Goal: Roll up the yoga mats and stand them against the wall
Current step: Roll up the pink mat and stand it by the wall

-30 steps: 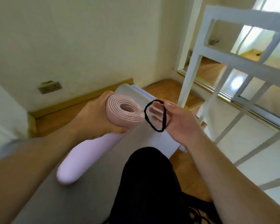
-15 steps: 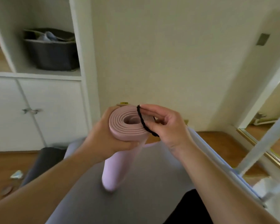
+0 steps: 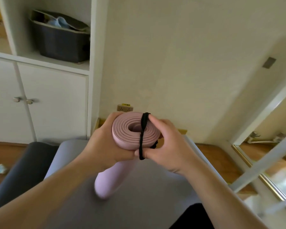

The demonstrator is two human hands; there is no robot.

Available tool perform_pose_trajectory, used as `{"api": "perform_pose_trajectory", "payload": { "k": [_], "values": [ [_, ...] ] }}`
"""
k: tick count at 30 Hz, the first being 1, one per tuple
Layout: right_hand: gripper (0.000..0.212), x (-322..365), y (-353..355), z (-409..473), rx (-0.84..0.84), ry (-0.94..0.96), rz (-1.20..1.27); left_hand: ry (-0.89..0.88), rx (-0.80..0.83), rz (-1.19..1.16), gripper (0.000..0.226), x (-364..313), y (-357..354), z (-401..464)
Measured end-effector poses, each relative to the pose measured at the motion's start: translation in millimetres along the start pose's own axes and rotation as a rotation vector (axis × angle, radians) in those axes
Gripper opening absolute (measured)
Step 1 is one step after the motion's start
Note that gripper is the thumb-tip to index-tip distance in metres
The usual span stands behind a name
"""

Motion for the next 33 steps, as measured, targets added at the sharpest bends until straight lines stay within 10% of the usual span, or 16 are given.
{"api": "perform_pose_trajectory", "payload": {
  "k": [5, 9, 14, 20, 27, 33],
  "values": [
    [0.07, 13, 16, 3, -0.1, 0.064, 0.012, -0.053, -0.017, -0.038, 0.101, -20, 4, 4],
    [0.094, 9, 25, -3, -0.236, 0.031, -0.061, -0.036, -0.011, -0.073, 0.099, -31, 3, 7],
    [0.043, 27, 30, -17, -0.24, 0.159, -0.275, -0.026, -0.026, -0.11, 0.089, -39, -8, 0],
    [0.114, -7, 27, -28, -0.118, -0.056, -0.048, 0.043, -0.001, -0.093, 0.092, -25, -21, -15],
    [0.088, -23, 34, -33, 0.072, -0.236, 0.01, 0.062, 0.061, -0.078, 0.095, -26, -34, -23],
    [0.134, 5, 9, -8, 0.348, -0.133, -0.305, 0.119, 0.148, 0.0, 0.101, -17, -52, -31]
  ]
}}
Point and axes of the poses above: each hand's wrist, its own z-axis towards the middle knuckle, its own y-axis out of the back of the hand, x = y × z, the point moved 10 cm from there along z, towards the middle knuckle
